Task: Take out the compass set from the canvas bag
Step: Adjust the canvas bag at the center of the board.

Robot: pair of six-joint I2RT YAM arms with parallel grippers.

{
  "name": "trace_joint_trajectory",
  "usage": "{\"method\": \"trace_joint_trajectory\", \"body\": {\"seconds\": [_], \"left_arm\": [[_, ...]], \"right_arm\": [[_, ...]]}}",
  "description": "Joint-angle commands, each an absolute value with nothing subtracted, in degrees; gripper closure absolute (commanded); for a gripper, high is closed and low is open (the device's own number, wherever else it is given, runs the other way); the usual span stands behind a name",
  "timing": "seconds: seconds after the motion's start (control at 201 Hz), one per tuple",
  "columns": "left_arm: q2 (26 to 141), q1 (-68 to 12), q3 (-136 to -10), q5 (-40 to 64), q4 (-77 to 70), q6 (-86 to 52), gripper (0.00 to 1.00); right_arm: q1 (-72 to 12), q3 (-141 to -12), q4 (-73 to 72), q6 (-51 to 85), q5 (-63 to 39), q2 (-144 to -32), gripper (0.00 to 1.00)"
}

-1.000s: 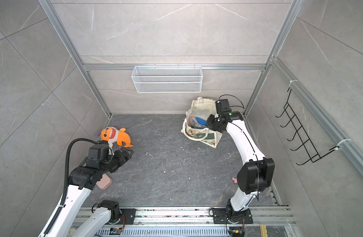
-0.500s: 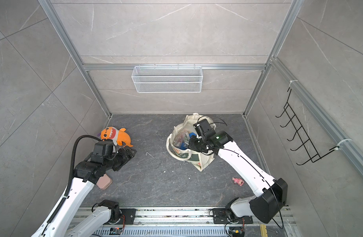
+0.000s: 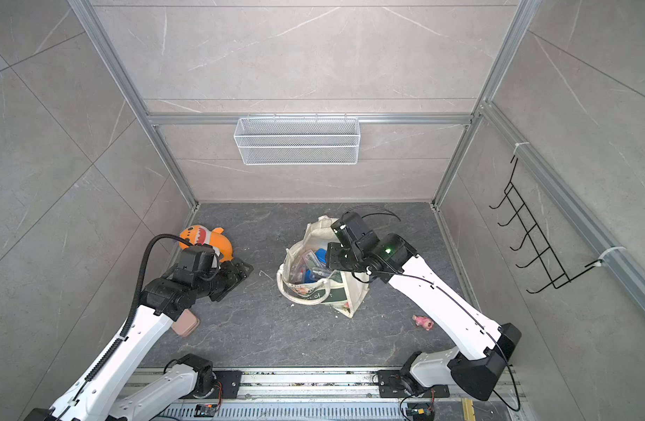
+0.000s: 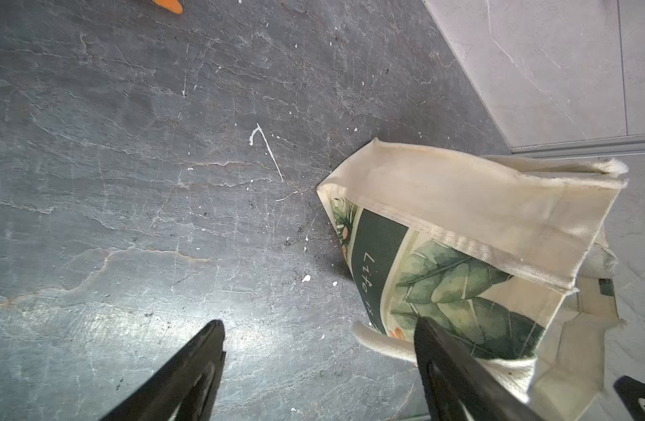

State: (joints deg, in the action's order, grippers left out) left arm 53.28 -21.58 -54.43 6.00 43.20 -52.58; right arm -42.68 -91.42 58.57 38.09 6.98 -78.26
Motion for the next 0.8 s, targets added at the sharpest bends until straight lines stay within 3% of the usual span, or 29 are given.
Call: {"method": "trace_joint_trajectory", "body": {"seconds": [0.0, 0.304, 0.538, 0.798], "left_arm": [[53.3, -23.1, -56.7, 4.7, 42.4, -55.3, 0.15], [53.3, -29.8, -56.5, 2.0, 43.4, -61.2, 0.15], [54.1, -36.4, -55.7, -1.6, 43.5, -65.6, 0.14], [56.0, -39.4, -55.2, -1.9, 42.4, -67.7, 0.14]], "right_arm": [[-42.5, -96.7, 64.1, 31.7, 13.3, -78.1, 0.36], [-37.8, -108.0, 68.3, 22.1, 18.2, -85.8, 0.3], [-27.9, -110.8, 65.1, 19.0, 6.6, -92.6, 0.31], [-22.6, -112.7, 63.9, 15.7, -4.4, -99.7, 0.31]]}}
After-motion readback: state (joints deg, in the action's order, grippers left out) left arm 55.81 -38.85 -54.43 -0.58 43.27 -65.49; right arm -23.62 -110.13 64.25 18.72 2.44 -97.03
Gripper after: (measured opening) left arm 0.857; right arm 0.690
